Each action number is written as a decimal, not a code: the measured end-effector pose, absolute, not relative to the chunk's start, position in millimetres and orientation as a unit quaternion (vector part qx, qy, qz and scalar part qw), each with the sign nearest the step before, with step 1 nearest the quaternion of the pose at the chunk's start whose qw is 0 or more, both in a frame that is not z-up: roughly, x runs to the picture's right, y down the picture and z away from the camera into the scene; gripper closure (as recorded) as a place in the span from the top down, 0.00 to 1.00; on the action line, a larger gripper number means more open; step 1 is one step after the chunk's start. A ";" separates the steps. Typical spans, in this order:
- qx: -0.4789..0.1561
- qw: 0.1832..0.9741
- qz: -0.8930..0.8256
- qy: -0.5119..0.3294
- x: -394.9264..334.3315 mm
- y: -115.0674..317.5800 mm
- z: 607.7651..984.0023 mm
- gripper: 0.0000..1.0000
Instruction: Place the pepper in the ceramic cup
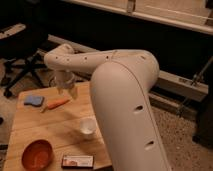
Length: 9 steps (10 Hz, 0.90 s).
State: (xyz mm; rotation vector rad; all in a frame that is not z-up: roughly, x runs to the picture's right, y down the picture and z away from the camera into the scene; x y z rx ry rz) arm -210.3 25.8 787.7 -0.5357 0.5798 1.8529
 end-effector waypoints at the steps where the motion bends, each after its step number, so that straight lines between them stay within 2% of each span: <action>1: -0.231 0.535 0.778 0.236 -213.9 21.7 790.1 0.65; 4: -0.268 0.566 0.752 0.204 -233.9 13.3 797.2 0.65; 9: -0.309 0.721 0.612 0.101 -279.0 -13.6 803.7 0.65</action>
